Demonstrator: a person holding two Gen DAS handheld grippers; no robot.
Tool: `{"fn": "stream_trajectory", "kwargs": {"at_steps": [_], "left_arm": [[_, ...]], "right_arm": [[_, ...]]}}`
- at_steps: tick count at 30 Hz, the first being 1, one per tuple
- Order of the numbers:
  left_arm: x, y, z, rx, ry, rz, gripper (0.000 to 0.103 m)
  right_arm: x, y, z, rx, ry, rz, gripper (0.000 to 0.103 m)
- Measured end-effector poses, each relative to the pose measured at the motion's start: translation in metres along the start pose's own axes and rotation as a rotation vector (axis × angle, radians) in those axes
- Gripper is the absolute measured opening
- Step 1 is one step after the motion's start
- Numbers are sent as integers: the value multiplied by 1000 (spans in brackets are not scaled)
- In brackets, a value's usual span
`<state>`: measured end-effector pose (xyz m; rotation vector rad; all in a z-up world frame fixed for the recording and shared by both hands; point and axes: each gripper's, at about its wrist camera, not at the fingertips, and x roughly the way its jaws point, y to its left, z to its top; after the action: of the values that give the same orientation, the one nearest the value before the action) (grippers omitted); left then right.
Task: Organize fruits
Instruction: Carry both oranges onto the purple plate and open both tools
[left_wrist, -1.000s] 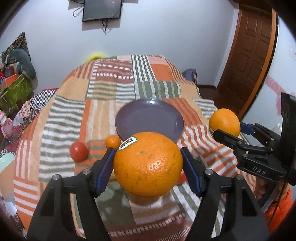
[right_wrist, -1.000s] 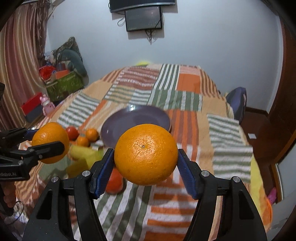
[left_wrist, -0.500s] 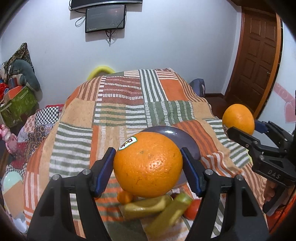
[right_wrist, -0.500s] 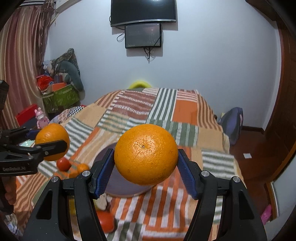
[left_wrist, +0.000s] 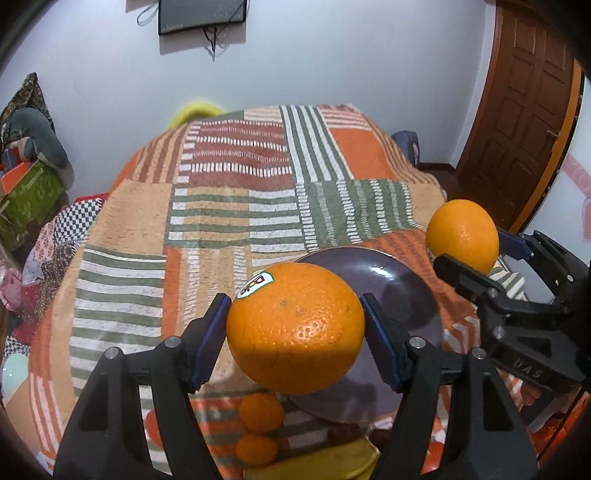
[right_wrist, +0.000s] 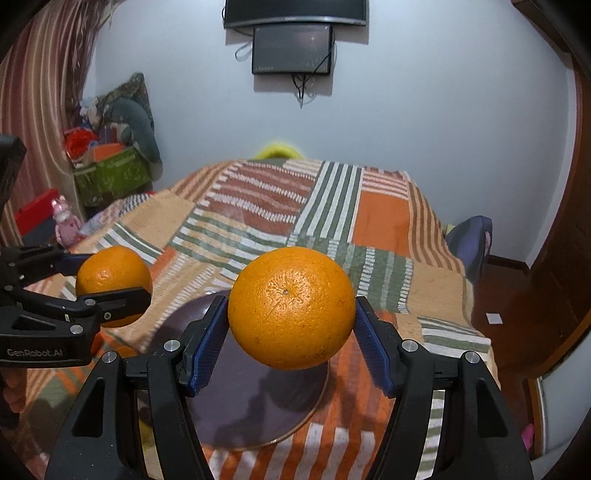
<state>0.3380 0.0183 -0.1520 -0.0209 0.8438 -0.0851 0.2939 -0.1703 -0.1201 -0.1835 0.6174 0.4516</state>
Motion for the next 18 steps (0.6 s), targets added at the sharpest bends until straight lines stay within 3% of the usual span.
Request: {"fn": "stream_trajectory", "kwargs": {"at_steps": [8, 18], "left_arm": [[53, 8, 5, -12, 91, -27, 70], [92, 3, -2, -5, 177, -38, 70]], "right_arm": [[45, -2, -9, -44, 126, 34, 64], [80, -8, -21, -37, 239, 71, 64]]}}
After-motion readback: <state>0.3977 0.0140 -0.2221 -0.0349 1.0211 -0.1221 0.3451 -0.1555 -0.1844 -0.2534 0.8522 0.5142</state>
